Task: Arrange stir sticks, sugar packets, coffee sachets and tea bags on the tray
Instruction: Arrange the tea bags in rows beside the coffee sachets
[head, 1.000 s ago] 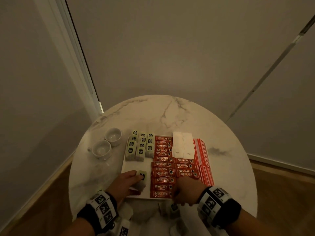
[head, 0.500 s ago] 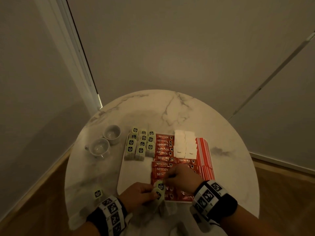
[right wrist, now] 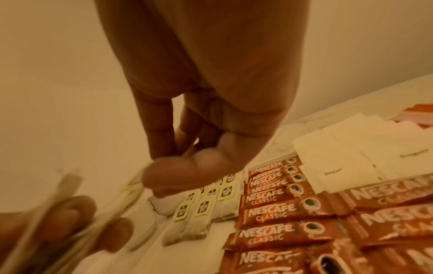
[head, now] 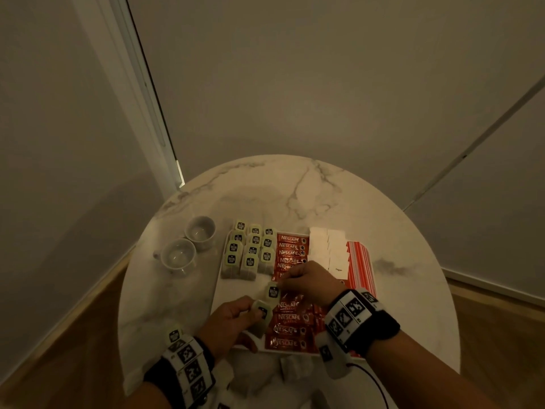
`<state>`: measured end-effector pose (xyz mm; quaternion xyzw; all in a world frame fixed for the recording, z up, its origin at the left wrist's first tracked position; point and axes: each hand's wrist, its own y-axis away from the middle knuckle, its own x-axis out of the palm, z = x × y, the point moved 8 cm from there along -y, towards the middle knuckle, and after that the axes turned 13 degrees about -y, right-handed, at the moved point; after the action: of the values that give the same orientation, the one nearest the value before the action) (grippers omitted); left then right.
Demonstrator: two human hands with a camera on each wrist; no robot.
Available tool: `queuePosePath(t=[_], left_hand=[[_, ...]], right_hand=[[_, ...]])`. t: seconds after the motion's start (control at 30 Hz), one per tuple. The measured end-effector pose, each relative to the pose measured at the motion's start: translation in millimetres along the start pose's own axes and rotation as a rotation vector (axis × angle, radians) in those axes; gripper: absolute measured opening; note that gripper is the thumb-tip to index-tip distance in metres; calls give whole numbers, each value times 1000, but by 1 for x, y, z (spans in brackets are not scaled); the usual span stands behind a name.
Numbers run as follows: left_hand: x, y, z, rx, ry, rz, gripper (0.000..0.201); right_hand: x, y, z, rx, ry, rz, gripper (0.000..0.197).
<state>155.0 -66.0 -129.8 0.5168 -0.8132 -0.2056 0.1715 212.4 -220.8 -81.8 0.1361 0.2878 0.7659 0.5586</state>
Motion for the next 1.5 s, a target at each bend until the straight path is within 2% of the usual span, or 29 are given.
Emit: queuePosePath(t=[0.1, 0.17, 0.33, 0.43, 0.6, 0.73, 0.87, 1.0, 1.1, 1.17, 1.27, 1.37, 1.43, 1.5], left_hand=[[-3, -4, -4, 59, -29, -45, 20], [-1, -4, -10, 92, -42, -51, 17], [6, -2, -11, 104, -37, -19, 16], [11, 0, -11, 112, -47, 5, 21], [18, 5, -18, 168, -117, 17, 19], [16, 10, -20, 180, -117, -22, 19], [19, 23, -26, 208, -214, 8, 16], [23, 35, -39, 269, -409, 44, 17], [29, 43, -47, 311, -445, 85, 25], [31, 46, -52, 336, -455, 98, 29], [30, 51, -58, 335, -374, 103, 10], [23, 54, -56, 337, -322, 96, 23], [21, 56, -54, 349, -313, 101, 27], [20, 58, -56, 376, -335, 86, 20]], right_hand=[[2, 0, 1, -13, -25, -39, 15], [3, 1, 0, -21, -19, -69, 14], [3, 9, 1, -93, 25, -155, 11], [1, 15, 3, -152, 23, -225, 14], [3, 25, 3, -212, -17, -280, 17], [11, 32, -2, -158, -27, -214, 19], [11, 43, 5, -158, 7, -130, 13], [5, 51, 23, -215, 227, -129, 13], [12, 57, 36, -269, 331, -76, 16], [17, 60, 39, -272, 312, -21, 16], [18, 66, 42, -261, 183, 17, 16], [15, 72, 45, -272, 66, 16, 20], [13, 74, 45, -271, 78, 11, 23], [15, 74, 43, -255, 123, 22, 25]])
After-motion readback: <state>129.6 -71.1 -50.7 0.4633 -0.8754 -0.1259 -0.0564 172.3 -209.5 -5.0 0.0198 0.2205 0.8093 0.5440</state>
